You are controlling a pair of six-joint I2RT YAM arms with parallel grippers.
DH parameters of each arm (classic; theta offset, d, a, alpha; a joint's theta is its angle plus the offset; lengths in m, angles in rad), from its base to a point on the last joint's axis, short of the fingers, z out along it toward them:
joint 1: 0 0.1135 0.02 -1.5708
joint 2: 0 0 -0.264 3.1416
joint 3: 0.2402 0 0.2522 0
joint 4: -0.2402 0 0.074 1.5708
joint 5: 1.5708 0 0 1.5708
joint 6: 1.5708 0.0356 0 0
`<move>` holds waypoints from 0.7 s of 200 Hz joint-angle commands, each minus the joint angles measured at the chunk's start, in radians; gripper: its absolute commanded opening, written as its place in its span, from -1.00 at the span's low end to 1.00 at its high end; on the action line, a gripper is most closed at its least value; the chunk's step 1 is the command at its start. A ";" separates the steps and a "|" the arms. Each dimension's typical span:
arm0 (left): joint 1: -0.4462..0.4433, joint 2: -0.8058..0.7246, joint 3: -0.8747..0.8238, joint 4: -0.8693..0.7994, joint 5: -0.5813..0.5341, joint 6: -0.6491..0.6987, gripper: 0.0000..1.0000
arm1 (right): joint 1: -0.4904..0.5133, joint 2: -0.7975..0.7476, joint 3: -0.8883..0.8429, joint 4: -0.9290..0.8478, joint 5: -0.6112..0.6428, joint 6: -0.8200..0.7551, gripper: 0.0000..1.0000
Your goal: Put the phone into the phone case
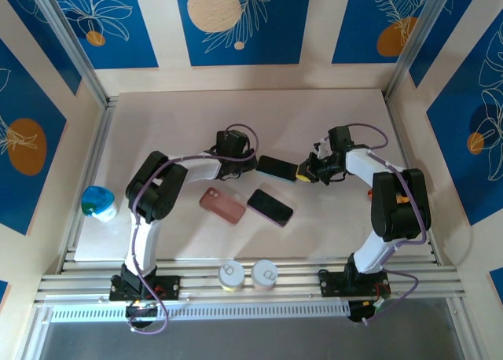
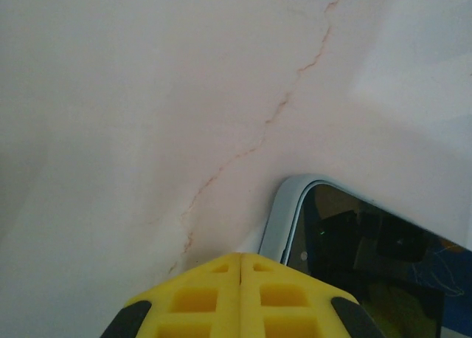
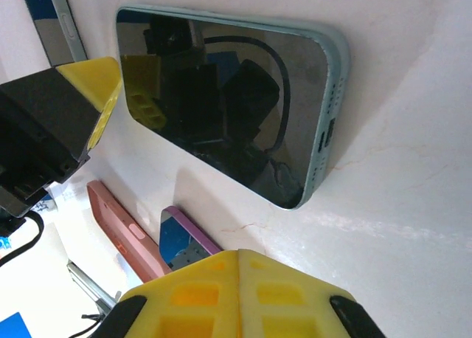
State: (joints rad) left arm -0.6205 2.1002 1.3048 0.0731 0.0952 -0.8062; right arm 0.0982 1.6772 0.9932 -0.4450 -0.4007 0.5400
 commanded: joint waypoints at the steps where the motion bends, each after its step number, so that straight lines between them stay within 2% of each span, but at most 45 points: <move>1: -0.013 0.009 0.014 -0.023 -0.020 -0.004 -1.00 | -0.002 -0.013 -0.020 0.013 -0.030 -0.025 -0.87; 140: -0.058 -0.020 -0.049 -0.001 -0.022 -0.039 -1.00 | -0.019 0.072 -0.011 0.038 -0.019 -0.036 -0.91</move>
State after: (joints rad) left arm -0.6640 2.0995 1.2808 0.1055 0.0750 -0.8402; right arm 0.0956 1.7493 0.9791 -0.4061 -0.4000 0.5240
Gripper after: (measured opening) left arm 0.043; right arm 0.053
